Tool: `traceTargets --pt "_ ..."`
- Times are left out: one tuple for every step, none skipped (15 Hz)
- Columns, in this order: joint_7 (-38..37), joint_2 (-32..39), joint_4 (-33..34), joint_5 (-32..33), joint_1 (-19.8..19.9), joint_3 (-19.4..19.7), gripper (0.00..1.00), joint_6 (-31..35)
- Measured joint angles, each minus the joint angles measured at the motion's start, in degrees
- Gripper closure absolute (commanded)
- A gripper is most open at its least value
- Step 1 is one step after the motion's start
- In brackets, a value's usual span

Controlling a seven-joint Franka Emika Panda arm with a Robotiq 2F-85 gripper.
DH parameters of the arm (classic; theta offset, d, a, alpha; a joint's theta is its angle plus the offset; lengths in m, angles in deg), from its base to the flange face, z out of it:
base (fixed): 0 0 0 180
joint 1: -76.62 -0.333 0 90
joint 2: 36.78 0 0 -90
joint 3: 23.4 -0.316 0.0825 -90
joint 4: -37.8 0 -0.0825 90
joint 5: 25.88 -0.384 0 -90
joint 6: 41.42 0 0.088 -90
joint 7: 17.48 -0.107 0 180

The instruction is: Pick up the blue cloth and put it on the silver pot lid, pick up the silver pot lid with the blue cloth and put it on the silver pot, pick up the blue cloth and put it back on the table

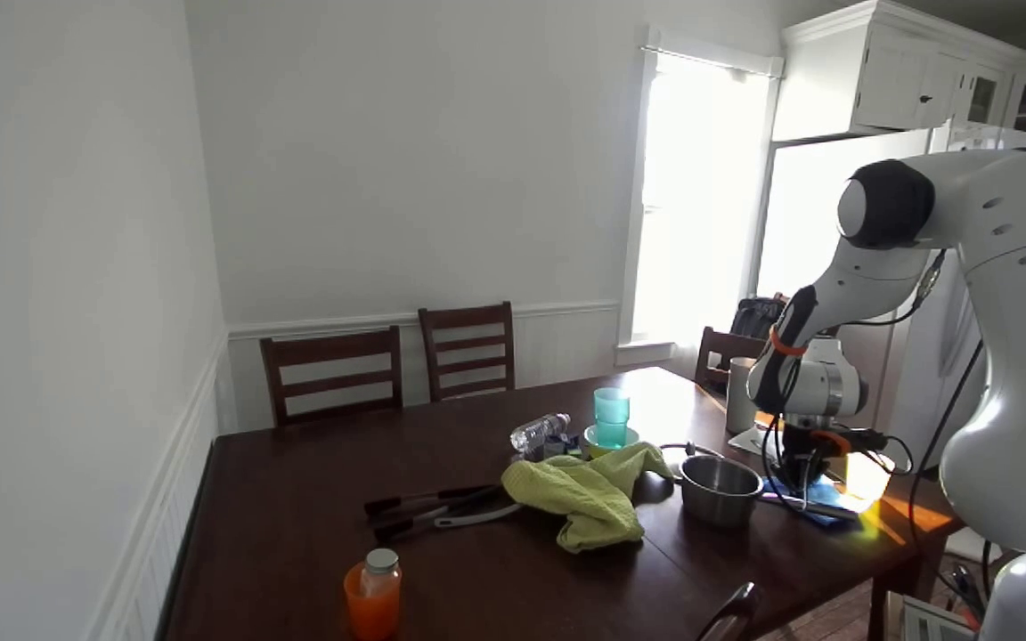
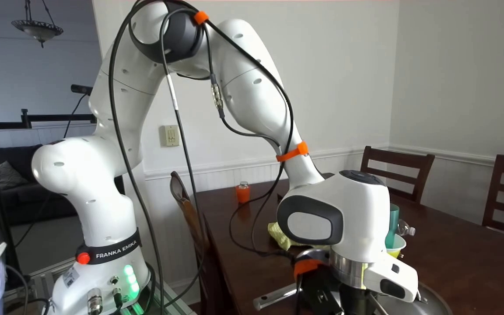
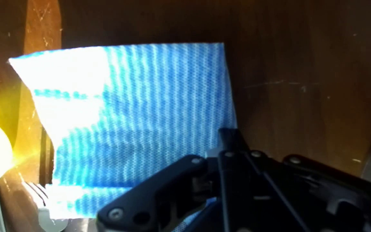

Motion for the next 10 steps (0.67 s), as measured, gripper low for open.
traceTargets --pt "-0.17 -0.21 0.32 0.0 0.04 -0.02 0.97 0.0" --pt "-0.26 -0.58 0.6 0.0 0.07 -0.02 0.72 0.0" --pt "-0.39 -1.14 0.8 0.01 0.07 0.0 0.72 0.0" --pt "-0.42 -1.86 0.92 0.12 0.07 0.07 0.69 0.0" --pt "-0.42 -2.64 0.94 0.28 0.04 0.24 0.62 0.0" --pt "-0.42 -3.33 0.94 0.48 0.04 0.41 0.56 0.0" --pt "-0.41 -3.73 0.92 0.71 0.04 0.59 0.48 0.0" --pt "-0.41 -3.77 0.88 0.93 0.04 0.75 0.42 0.0" --pt "-0.44 -3.53 0.8 1.27 -0.02 0.99 0.34 0.24" --pt "-0.45 -3.1 0.69 1.48 -0.03 1.09 0.27 0.69"
